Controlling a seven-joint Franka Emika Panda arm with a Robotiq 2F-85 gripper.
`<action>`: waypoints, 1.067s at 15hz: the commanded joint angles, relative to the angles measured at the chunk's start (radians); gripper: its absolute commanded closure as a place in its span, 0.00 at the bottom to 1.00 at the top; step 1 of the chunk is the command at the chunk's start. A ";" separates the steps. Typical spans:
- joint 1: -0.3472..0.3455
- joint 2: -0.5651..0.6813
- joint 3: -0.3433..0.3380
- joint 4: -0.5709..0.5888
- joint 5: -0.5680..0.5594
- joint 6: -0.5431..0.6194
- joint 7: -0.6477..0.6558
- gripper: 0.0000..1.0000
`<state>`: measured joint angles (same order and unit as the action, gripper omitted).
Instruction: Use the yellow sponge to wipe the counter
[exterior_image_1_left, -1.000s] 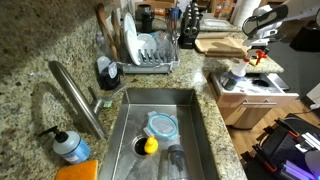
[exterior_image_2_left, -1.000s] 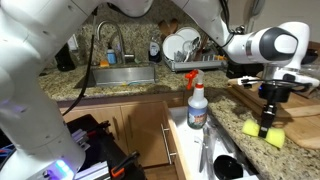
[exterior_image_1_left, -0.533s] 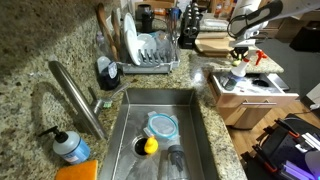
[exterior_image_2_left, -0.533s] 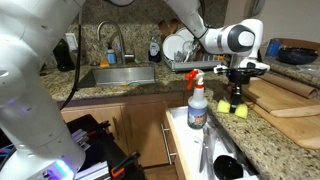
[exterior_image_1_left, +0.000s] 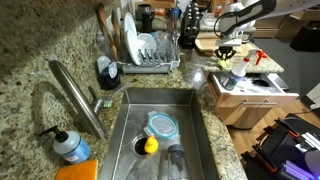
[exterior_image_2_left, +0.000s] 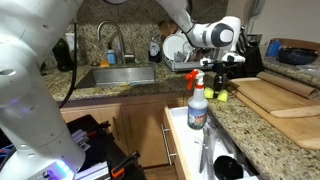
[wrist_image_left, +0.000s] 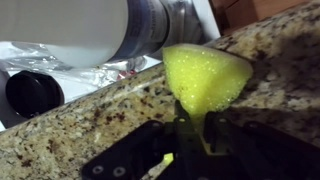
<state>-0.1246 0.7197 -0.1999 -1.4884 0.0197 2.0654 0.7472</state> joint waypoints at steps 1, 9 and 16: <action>-0.027 0.072 0.015 0.116 0.067 0.001 -0.012 0.96; -0.067 0.082 -0.004 0.110 0.132 0.160 0.018 0.38; -0.092 -0.043 -0.087 0.011 0.065 0.066 -0.001 0.00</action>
<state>-0.2143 0.7784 -0.2611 -1.3751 0.1171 2.1699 0.7787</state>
